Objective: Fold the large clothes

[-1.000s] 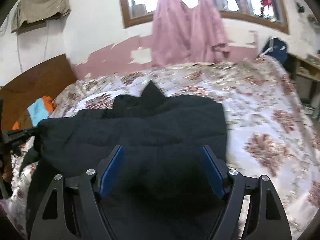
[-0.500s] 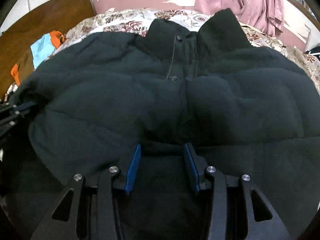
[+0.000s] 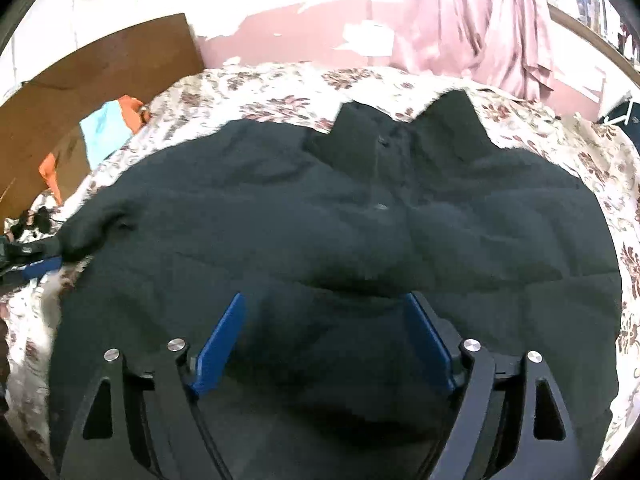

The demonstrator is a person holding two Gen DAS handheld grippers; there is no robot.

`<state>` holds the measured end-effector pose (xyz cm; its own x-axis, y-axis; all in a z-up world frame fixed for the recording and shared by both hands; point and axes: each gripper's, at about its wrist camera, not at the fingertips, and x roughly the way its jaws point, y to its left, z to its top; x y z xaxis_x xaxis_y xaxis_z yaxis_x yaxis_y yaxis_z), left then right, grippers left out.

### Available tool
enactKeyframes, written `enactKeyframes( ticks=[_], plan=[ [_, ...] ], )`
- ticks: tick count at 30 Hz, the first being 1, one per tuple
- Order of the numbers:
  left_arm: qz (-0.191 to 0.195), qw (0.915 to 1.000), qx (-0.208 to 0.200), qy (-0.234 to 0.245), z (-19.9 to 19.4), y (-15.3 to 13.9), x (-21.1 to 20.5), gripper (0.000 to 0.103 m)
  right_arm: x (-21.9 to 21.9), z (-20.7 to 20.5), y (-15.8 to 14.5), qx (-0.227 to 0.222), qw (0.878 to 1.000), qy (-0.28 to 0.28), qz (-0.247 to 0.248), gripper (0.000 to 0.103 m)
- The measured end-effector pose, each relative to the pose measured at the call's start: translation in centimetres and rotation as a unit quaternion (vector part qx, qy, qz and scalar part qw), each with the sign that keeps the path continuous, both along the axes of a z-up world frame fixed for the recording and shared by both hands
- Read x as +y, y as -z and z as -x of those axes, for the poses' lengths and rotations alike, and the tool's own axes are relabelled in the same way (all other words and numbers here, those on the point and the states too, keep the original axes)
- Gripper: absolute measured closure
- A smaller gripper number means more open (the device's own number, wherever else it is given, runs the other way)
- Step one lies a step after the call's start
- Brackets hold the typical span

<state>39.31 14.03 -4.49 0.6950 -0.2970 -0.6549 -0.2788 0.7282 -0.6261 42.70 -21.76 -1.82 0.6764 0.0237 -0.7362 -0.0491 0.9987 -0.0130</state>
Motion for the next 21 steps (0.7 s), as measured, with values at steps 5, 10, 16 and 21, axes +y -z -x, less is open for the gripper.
enactKeyframes(
  ticks=[5,10,16,21],
  plan=[
    [0.047,0.9969,0.019,-0.061,4.0,1.3,6.3,0.001,4.3,0.4,-1.3,-0.014,1.000,-0.020,-0.008,0.012],
    [0.064,0.9915,0.035,-0.108,7.0,3.8,11.6,0.000,7.2,0.2,-1.6,-0.026,0.999,-0.010,-0.022,0.002],
    [0.115,0.9834,0.041,-0.135,7.2,7.1,16.5,0.000,9.0,-1.7,0.0,-0.009,0.999,0.021,-0.029,0.002],
    [0.195,0.9667,0.043,-0.160,6.2,10.1,19.0,0.000,9.4,-3.4,1.7,0.008,0.998,0.056,-0.025,0.002]
  ],
)
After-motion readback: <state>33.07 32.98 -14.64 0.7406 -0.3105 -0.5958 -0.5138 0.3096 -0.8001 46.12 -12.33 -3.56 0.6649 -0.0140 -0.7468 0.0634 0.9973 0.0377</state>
